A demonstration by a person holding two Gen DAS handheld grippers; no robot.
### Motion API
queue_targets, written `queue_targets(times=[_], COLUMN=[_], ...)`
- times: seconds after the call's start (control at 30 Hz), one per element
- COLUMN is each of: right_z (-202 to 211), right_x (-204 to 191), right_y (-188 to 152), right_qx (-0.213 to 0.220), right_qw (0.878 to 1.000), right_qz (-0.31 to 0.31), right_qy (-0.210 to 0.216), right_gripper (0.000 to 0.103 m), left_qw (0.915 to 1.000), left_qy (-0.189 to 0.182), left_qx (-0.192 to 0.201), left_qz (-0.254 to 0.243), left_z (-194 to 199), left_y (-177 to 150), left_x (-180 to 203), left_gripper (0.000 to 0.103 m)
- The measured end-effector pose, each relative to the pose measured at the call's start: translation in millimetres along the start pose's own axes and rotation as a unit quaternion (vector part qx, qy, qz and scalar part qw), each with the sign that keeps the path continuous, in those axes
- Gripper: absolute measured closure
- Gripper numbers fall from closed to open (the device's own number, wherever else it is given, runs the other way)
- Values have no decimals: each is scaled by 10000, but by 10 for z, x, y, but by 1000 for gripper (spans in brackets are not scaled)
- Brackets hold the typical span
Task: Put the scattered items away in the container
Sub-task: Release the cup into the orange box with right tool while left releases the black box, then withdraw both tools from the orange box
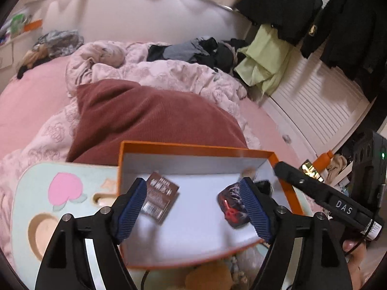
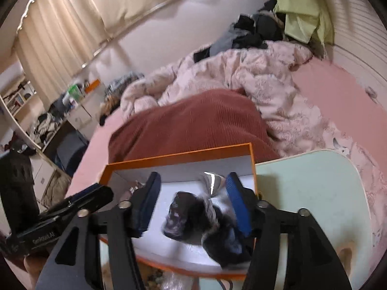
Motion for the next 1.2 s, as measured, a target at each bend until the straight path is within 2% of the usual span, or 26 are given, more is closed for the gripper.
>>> queue_targets(times=[0.13,0.23,0.3,0.4,0.53,0.67,0.83,0.93,0.97,1.03,1.07,1.2], right_z=[283,564,706,948,1076,996,832,801,793,767,743,731], right_x=[26,-45,-113,-200,-141,-43,75,55,35,24,34,69], right_y=[-83,-285,-443,-769,-1129,-1516,-1870,-1966,-1982,-1997,-2001,-1986], right_qx=[317,400,392,490,527,194,-281,-154,-79,-94,-139,-122], right_qw=[9995,9990,9983,9933,9870,9832,9836,9796,9758,9759,9755,9759], right_qz=[34,142,411,1026,1401,1653,1574,1705,1840,1852,1857,1843], right_qy=[-44,140,120,-209,-579,-752,-836,-1056,-1180,-1146,-1170,-1162], right_gripper=[41,41,41,41,41,40,40,31,28,7,1,0], left_qw=[9999,9990,9970,9931,9924,9930,9918,9920,9913,9846,9849,9849], left_qy=[-23,154,226,360,473,625,862,914,974,1347,1310,1296], left_qx=[47,21,57,4,156,-85,-388,-467,-515,-568,-557,-575], left_qz=[-126,-429,-740,-1114,-1129,-998,-861,-737,-723,-956,-988,-997], left_z=[252,463,599,746,917,870,764,730,702,660,651,653], left_y=[-163,-356,-527,-786,-1156,-1472,-1734,-1774,-1785,-1803,-1803,-1809], left_x=[72,153,245,334,338,232,88,40,17,-24,-10,3], left_gripper=[23,17,13,12,8,8,8,7,2,0,0,0])
Point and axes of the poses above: each gripper's, at about its wrist camera, not at the fingertips, and z roughly against the way its jaws point, x to its right, y to its top, the point moved 9 cm from there along -z, roughly the way its jaws point, and after that the axes turned 12 degrees about -y, right-handed, at the moved point
